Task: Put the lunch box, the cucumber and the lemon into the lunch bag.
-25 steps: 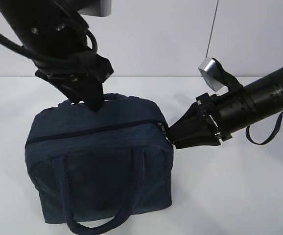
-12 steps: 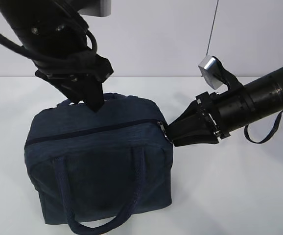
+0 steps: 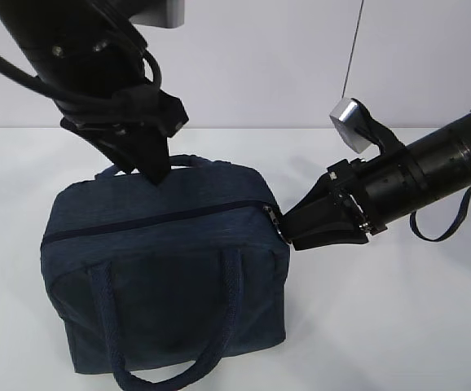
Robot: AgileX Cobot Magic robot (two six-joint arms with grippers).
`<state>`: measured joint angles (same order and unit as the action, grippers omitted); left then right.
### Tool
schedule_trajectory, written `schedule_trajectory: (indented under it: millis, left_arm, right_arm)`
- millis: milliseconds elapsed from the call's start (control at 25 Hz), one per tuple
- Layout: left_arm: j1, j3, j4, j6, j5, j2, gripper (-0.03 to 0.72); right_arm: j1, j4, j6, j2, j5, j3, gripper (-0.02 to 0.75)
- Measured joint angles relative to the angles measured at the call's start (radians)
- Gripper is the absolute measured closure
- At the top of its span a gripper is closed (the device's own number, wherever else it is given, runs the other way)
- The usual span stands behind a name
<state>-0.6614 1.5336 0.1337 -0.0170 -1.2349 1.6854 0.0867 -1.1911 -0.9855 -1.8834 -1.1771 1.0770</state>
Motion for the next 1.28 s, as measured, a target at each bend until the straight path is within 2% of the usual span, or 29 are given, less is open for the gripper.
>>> schedule_trajectory:
  millis: [240, 520, 880, 1000, 1080, 1120, 1200, 1240, 1280]
  left_arm:
    - [0.0, 0.0, 0.0, 0.0, 0.0, 0.0, 0.497]
    - [0.0, 0.0, -0.004, 0.0, 0.0, 0.0, 0.657]
    - [0.0, 0.0, -0.022, 0.0, 0.0, 0.0, 0.675]
    - [0.0, 0.0, 0.005, 0.0, 0.0, 0.0, 0.672]
    - [-0.004, 0.0, 0.013, 0.031, 0.0, 0.0, 0.634]
    - [-0.009, 0.0, 0.015, 0.049, 0.0, 0.0, 0.585]
    - [-0.02, 0.0, 0.015, 0.075, 0.0, 0.006, 0.444]
    - [-0.024, 0.0, 0.017, 0.081, 0.0, 0.011, 0.344]
    - [-0.028, 0.0, 0.019, 0.087, 0.0, 0.017, 0.285]
  right_arm:
    - [0.0, 0.011, 0.002, 0.004, 0.0, 0.0, 0.419]
    - [0.0, 0.157, 0.08, 0.022, 0.0, 0.031, 0.419]
    - [0.0, 0.209, 0.109, 0.022, 0.043, 0.032, 0.419]
    - [0.0, 0.223, 0.113, 0.022, 0.051, 0.036, 0.419]
    - [0.0, 0.234, 0.115, 0.022, 0.047, 0.046, 0.419]
    - [0.0, 0.234, 0.119, 0.022, 0.041, 0.057, 0.419]
    - [0.0, 0.236, 0.129, 0.025, 0.029, 0.079, 0.419]
    - [0.0, 0.236, 0.131, 0.029, 0.019, 0.09, 0.419]
    - [0.0, 0.236, 0.133, 0.031, 0.013, 0.097, 0.419]
